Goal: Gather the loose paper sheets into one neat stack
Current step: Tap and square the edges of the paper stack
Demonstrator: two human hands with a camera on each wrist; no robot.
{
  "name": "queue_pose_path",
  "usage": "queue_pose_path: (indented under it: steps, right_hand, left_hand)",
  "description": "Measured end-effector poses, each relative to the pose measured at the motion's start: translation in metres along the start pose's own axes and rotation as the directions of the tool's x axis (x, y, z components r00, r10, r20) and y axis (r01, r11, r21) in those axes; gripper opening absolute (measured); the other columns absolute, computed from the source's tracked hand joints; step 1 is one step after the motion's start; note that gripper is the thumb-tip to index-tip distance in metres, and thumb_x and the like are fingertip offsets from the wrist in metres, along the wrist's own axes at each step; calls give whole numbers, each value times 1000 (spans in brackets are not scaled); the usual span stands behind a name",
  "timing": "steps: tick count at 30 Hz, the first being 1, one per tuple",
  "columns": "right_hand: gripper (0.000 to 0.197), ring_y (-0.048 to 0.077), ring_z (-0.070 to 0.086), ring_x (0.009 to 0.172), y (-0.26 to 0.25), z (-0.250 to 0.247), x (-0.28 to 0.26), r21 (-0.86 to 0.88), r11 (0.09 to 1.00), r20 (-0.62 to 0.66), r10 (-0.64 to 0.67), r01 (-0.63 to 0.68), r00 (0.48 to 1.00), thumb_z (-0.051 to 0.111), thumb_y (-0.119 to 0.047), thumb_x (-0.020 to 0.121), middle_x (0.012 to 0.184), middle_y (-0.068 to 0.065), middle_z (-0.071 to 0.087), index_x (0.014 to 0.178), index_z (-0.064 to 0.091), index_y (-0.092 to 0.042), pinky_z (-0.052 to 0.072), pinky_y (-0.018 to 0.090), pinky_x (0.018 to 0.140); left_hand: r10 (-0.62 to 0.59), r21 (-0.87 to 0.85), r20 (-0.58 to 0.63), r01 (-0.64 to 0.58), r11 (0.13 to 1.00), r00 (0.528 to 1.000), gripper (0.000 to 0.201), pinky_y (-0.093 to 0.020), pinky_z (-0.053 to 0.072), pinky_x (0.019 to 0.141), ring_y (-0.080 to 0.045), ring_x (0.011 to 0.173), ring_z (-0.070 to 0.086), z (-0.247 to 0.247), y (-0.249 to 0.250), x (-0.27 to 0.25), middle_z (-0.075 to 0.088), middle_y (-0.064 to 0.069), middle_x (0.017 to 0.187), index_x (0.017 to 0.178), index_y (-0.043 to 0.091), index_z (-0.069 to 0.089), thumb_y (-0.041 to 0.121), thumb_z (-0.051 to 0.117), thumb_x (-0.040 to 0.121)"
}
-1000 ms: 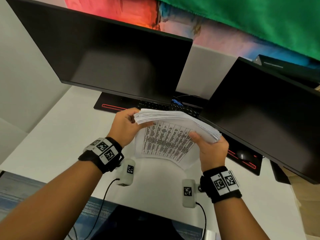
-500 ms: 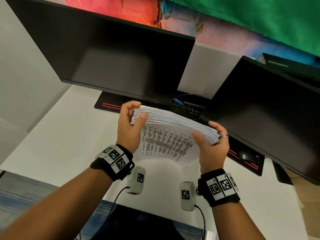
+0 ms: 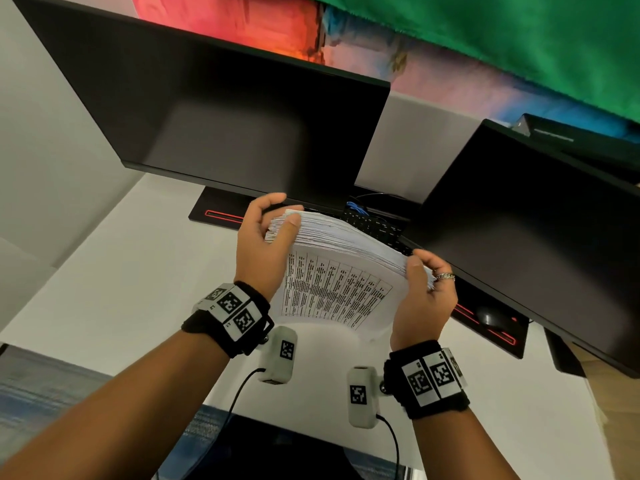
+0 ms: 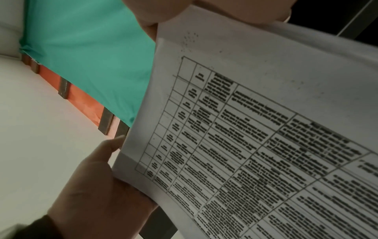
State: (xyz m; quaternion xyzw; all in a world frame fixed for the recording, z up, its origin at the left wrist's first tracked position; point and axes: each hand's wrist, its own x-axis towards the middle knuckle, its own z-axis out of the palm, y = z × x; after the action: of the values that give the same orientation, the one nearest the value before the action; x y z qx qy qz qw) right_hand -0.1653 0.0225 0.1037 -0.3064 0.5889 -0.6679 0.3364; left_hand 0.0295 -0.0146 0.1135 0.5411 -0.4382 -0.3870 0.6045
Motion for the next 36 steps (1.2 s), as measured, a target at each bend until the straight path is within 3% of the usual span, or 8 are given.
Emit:
queue_pose_path:
  steps: [5, 17, 21, 23, 26, 30, 32, 36]
  right_hand:
    - [19, 0, 64, 66, -2, 1, 1, 15, 1000, -17, 11, -11, 1000, 57, -4, 94, 84, -3, 64, 90, 66, -20, 53, 18, 57]
    - [14, -9, 60, 69, -3, -2, -4, -26, 999, -12, -44, 44, 999, 56, -3, 95, 90, -2, 62, 96, 66, -12, 48, 9, 59]
    - [14, 16, 62, 84, 0, -1, -2, 3, 1000, -23, -28, 28, 999, 59, -20, 88, 90, 0, 66, 90, 70, -28, 54, 32, 74]
    - [13, 10, 66, 79, 0, -3, -2, 19, 999, 9, -26, 25, 1000, 65, -15, 90, 84, -12, 68, 98, 67, -24, 56, 29, 69]
    - [52, 5, 70, 80, 3, -10, -2, 5, 1000, 137, -30, 29, 990, 76, 2, 78, 90, -10, 68, 122, 54, -14, 59, 23, 68]
    - [82, 23, 67, 111, 19, -20, 2, -94, 993, 193, 92, -75, 977, 93, -19, 55, 121, 4, 64, 124, 53, -40, 59, 44, 87]
    - [68, 26, 68, 110, 22, -22, 6, -150, 983, 209, 132, -101, 969, 92, -27, 54, 118, 6, 68, 115, 62, -36, 58, 51, 89]
    - [32, 21, 75, 94, 12, -22, 14, -158, 983, 251, 128, -90, 959, 85, -8, 70, 99, 8, 77, 99, 73, -13, 61, 47, 83]
  left_hand:
    - [24, 17, -25, -24, 1000, 999, 25, -9, 50, 67, 10, 80, 65, 3, 2, 4, 66, 13, 91, 120, 5, 60, 8, 62, 95]
    - [-58, -36, 33, 59, 998, 998, 22, -29, 52, 79, -11, 88, 64, 1, -4, 10, 68, 1, 95, 104, 16, 68, 12, 47, 100]
    - [-41, -66, 66, 46, 997, 997, 21, -24, 51, 83, -9, 90, 63, 4, -3, 6, 66, 3, 96, 112, 16, 63, 20, 50, 96]
    - [-4, -33, 63, 6, 999, 998, 22, -20, 51, 84, -2, 88, 63, 4, -3, 5, 65, 9, 93, 114, 14, 62, 21, 57, 95]
    - [14, -3, 21, -13, 1000, 1000, 19, -10, 48, 76, 11, 81, 62, 2, -5, 6, 63, 12, 90, 116, 6, 59, 12, 58, 98]
    - [-17, -9, 249, 20, 1000, 968, 56, -16, 54, 78, 3, 91, 67, -14, -12, 7, 61, 2, 108, 132, 13, 44, -4, 70, 85]
    - [-7, 81, 333, -21, 996, 943, 63, -18, 56, 76, -2, 89, 69, -23, -18, 12, 66, 4, 104, 125, 14, 51, 3, 83, 72]
    - [37, 198, 358, -114, 974, 933, 22, -12, 50, 62, 1, 69, 66, -24, -11, 16, 72, 20, 76, 81, 23, 69, 26, 85, 66]
